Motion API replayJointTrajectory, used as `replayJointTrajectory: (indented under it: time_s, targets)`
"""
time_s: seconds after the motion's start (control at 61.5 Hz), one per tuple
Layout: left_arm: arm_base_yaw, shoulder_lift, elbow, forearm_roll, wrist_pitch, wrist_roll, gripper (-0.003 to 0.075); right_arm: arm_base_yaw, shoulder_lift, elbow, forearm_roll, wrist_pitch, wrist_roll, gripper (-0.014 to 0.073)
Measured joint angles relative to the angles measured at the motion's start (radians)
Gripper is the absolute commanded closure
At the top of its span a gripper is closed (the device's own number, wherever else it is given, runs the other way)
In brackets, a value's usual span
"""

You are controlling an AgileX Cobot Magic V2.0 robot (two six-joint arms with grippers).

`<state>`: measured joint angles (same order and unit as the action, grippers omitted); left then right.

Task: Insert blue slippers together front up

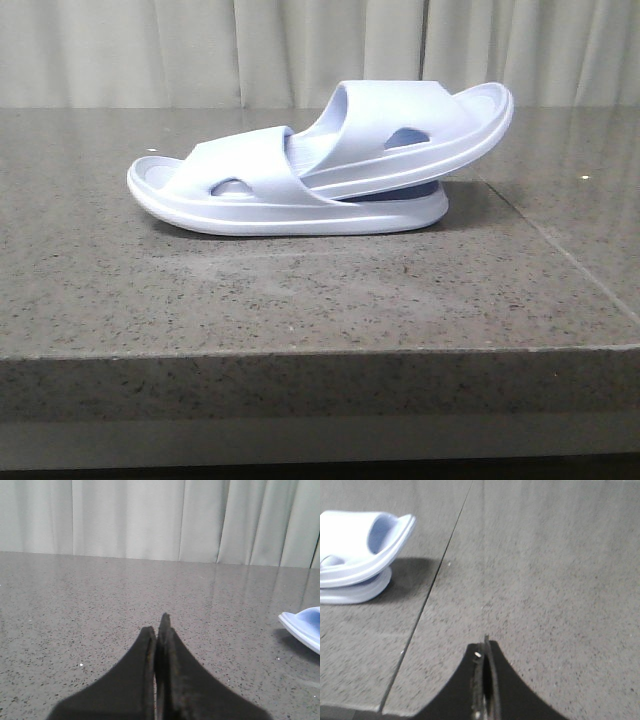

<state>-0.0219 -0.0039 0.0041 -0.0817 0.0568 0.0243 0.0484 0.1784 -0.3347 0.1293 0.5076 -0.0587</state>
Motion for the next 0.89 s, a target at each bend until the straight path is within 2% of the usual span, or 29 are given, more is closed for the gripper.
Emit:
replayJointTrajectory:
  time_s: [0.179,0.358,0.634,0.894]
  targets:
    - [0.000,0.000,0.000,0.000,0.000,0.000,0.0741,0.000,-0.115,0.213,0.000,-0.205,0.000,0.0712]
    - [0.000,0.000,0.000,0.000,0.000,0.000,0.0741,0.000,-0.186,0.344,0.000,-0.303,0.000,0.0712]
    - [0.000,0.000,0.000,0.000,0.000,0.000,0.0741,0.000,-0.188,0.360,0.000,-0.370,0.000,0.0712]
    - [0.000,0.000,0.000,0.000,-0.002,0.000,0.0741,0.000,-0.190,0.360,0.000,-0.371,0.000,0.0712]
